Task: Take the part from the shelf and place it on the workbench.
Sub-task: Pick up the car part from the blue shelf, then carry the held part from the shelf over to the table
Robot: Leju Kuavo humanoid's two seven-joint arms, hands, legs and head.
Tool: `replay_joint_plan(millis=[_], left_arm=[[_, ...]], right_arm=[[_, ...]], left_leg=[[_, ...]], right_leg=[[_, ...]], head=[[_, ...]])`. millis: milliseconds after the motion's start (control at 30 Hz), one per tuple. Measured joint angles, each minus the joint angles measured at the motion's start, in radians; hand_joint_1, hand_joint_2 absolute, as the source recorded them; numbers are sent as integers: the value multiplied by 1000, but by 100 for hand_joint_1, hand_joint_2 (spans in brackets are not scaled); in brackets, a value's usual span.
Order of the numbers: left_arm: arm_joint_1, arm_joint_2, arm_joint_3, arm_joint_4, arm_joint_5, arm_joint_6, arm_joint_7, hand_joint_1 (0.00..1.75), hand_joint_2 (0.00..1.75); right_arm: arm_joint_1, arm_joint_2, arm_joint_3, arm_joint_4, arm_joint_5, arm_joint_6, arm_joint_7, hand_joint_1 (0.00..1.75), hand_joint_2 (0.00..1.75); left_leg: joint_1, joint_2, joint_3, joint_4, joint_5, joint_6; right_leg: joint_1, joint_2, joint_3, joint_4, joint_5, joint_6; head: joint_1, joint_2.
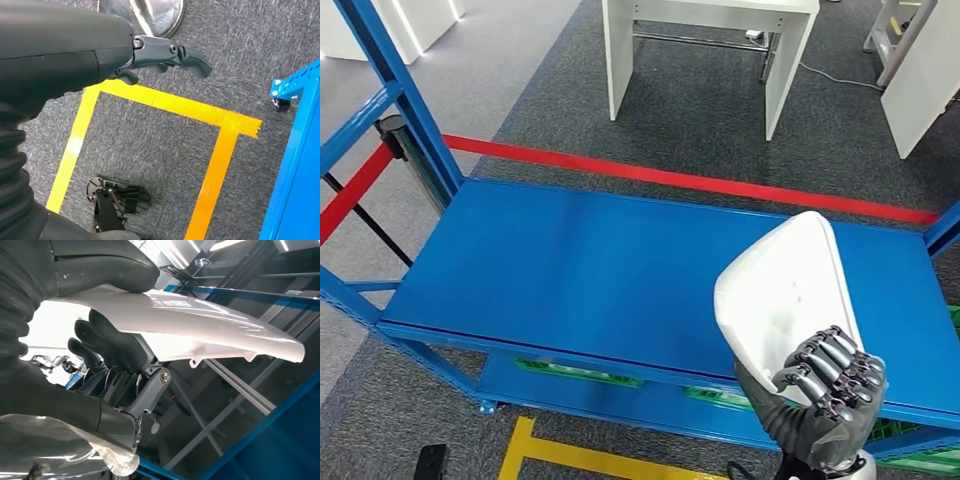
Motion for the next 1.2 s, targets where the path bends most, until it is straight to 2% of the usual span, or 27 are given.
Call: replay_joint_plan(millis=[67,100,133,167,200,267,333,400,467,500,567,600,633,667,700,767,800,833,900,933,967,1033,1067,1100,1133,1167,1200], left_arm=[[2,1,0,0,0,1,0,0,175],[3,1,0,0,0,1,0,0,175],[3,1,1,0,0,2,1,0,175],[2,0,1,0,0,2,1,0,175],[1,-1,1,0,0,2,1,0,175],[-1,-2,1,0,-1,2,2,0,175],[-4,-2,1,0,-1,2,3,0,175],[-4,-1,1,0,-2,2,3,0,175],[-5,-2,1,0,-3,3,3,0,175],[-8,-1,1,0,-3,3,4,0,175],[-12,0,1,0,-3,4,5,0,175],[-12,1,1,0,-3,5,7,0,175],[-10,2,1,0,-3,5,8,0,175],[-9,2,2,0,-3,6,10,0,175],[-7,2,2,0,-3,6,11,0,175],[-9,3,2,0,-3,7,12,0,175],[-11,3,2,0,-3,8,12,0,175],[-13,4,2,0,-3,8,12,0,175],[-13,3,2,0,-3,9,12,0,175],[-11,2,2,0,-3,9,12,0,175],[-10,2,2,0,-3,9,13,0,175],[-11,0,3,0,-3,10,14,0,175],[-12,0,3,0,-3,10,14,0,175],[-13,0,3,0,-3,10,14,0,175],[-12,0,3,0,-4,10,15,0,175],[-12,0,3,0,-4,10,16,0,175],[-12,0,3,0,-5,10,16,0,175]], right_arm=[[1,0,0,1,0,0,0,175,175],[1,0,1,2,0,0,0,175,175],[1,0,2,4,0,0,0,175,175],[1,0,4,5,-1,0,0,175,175],[0,0,6,7,-2,0,0,175,175],[-2,0,11,12,-3,0,2,175,175],[-4,-1,18,17,-3,0,4,175,175],[-7,-1,24,21,-3,0,5,175,175],[-14,-2,30,24,-4,0,8,175,175],[-17,-2,34,25,-4,0,10,175,175],[-23,-3,43,30,-6,0,17,175,175],[-26,-4,48,33,-7,0,20,175,175],[-28,-6,53,36,-8,0,24,175,175],[-31,-7,59,39,-9,0,27,175,175],[-35,-8,64,41,-9,0,30,175,175],[-43,-9,75,46,-9,0,35,175,175],[-46,-11,80,49,-10,0,39,175,175],[-49,-12,85,51,-10,0,44,175,175],[-56,-17,99,56,-11,0,56,175,175],[-61,-19,109,59,-12,0,62,175,175],[-66,-22,117,61,-13,0,67,175,175],[-74,-29,131,67,-16,0,74,175,175],[-77,-32,136,70,-17,0,77,175,175],[-79,-35,142,73,-18,0,79,175,175],[-83,-37,148,77,-18,0,81,175,175],[-87,-39,154,81,-19,0,83,175,175],[-92,-40,160,86,-19,0,85,175,175]], left_leg=[[1,-2,-2,-1,1,1],[1,-6,-2,-1,0,0],[3,-11,0,0,-2,-3],[5,-19,3,2,-5,-7],[8,-29,6,5,-11,-14],[13,-48,3,15,-23,-29],[18,-65,-12,25,-28,-43],[22,-77,-19,28,-30,-54],[23,-59,-34,62,-47,-63],[22,-44,-59,111,-68,-65],[21,-28,-141,252,-115,-66],[20,-26,-179,310,-127,-65],[19,-25,-202,334,-119,-62],[16,-24,-205,318,-89,-57],[11,-17,-192,267,-43,-48],[-6,29,-149,147,30,-22],[-14,51,-134,106,43,-13],[-20,65,-128,88,43,-7],[-20,50,-127,71,43,-7],[-17,40,-125,65,47,-7],[-13,29,-122,58,52,-5],[-6,6,-119,51,58,-2],[-5,-6,-120,51,59,0],[-4,-18,-121,52,59,0],[-4,-31,-120,52,59,0],[-3,-45,-119,53,59,-1],[-1,-59,-117,54,57,-3]], right_leg=[[-4,0,-64,127,-50,7],[-6,-1,-86,170,-57,10],[-9,-1,-93,180,-47,12],[-11,1,-80,149,-18,15],[-15,6,-52,88,20,18],[-21,41,8,-22,57,20],[-20,65,30,-53,40,9],[-17,53,34,-57,28,-10],[-17,32,42,-61,22,-25],[-16,20,47,-63,19,-31],[-10,-4,54,-63,12,-41],[-6,-15,58,-63,9,-44],[-2,-24,63,-63,5,-47],[1,-33,68,-63,1,-48],[5,-42,76,-63,-3,-49],[12,-60,89,-64,-12,-48],[15,-70,91,-65,-15,-45],[17,-80,91,-65,-17,-41],[20,-101,92,-68,-19,-33],[19,-96,91,-65,-24,-28],[18,-77,83,-49,-37,-23],[12,-24,37,46,-87,-14],[10,-9,2,116,-115,-11],[8,-4,-31,176,-132,-7],[6,-2,-53,209,-131,-4],[4,-2,-56,201,-108,-2],[1,2,-41,155,-70,0]], head=[[1,0],[0,0],[0,0],[0,0],[0,0],[2,0],[3,0],[4,0],[-1,0],[-4,0],[-9,0],[-9,0],[-9,0],[-10,0],[-10,0],[-10,0],[-11,0],[-11,0],[-14,0],[-13,0],[-13,0],[-10,0],[-9,0],[-8,0],[-8,0],[-8,0],[-8,0]])
